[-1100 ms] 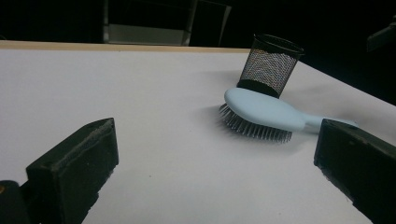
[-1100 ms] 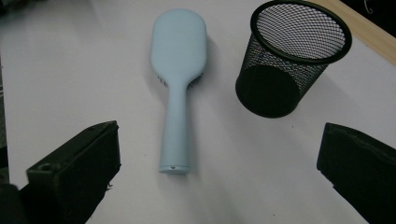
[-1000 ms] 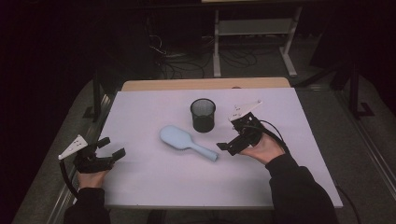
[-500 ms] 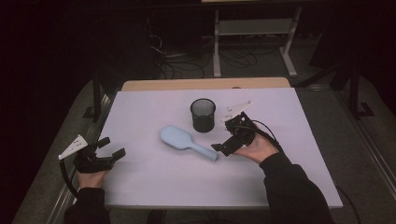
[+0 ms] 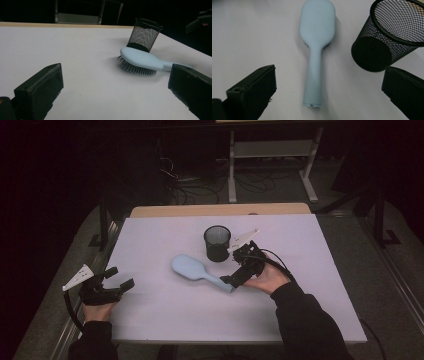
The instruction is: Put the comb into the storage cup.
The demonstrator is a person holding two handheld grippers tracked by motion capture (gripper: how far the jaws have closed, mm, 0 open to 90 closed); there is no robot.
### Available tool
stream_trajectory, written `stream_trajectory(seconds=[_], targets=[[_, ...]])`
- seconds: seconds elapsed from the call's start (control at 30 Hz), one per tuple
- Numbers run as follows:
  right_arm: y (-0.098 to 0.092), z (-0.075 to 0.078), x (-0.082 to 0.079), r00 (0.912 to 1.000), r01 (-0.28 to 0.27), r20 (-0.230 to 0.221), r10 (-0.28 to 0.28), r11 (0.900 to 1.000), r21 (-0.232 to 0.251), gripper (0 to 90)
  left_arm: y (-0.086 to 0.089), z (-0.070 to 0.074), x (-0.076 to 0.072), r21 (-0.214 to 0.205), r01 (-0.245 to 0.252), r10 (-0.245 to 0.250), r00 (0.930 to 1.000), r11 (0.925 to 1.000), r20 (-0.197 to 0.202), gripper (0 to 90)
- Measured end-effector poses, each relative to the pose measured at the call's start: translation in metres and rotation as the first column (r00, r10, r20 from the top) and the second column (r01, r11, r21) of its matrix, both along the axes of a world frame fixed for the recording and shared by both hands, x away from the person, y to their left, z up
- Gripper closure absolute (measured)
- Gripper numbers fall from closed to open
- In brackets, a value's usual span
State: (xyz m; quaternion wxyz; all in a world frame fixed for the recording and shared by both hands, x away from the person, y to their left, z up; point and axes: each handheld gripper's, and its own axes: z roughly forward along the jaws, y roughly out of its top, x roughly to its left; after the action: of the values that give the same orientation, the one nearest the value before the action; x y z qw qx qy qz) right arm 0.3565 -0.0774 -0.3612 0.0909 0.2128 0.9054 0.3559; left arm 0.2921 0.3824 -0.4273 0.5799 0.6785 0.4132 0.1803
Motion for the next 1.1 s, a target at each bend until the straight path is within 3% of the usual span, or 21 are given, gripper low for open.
stream_trajectory(seconds=[1.1], targets=[[0.049,-0.022,0.011,0.9969,-0.071,-0.040,0.068,0.9943,-0.080,0.0,-0.001,0.000,0.000,0.009,0.010,-0.010,0.9999,0.9999,0.003,0.0]])
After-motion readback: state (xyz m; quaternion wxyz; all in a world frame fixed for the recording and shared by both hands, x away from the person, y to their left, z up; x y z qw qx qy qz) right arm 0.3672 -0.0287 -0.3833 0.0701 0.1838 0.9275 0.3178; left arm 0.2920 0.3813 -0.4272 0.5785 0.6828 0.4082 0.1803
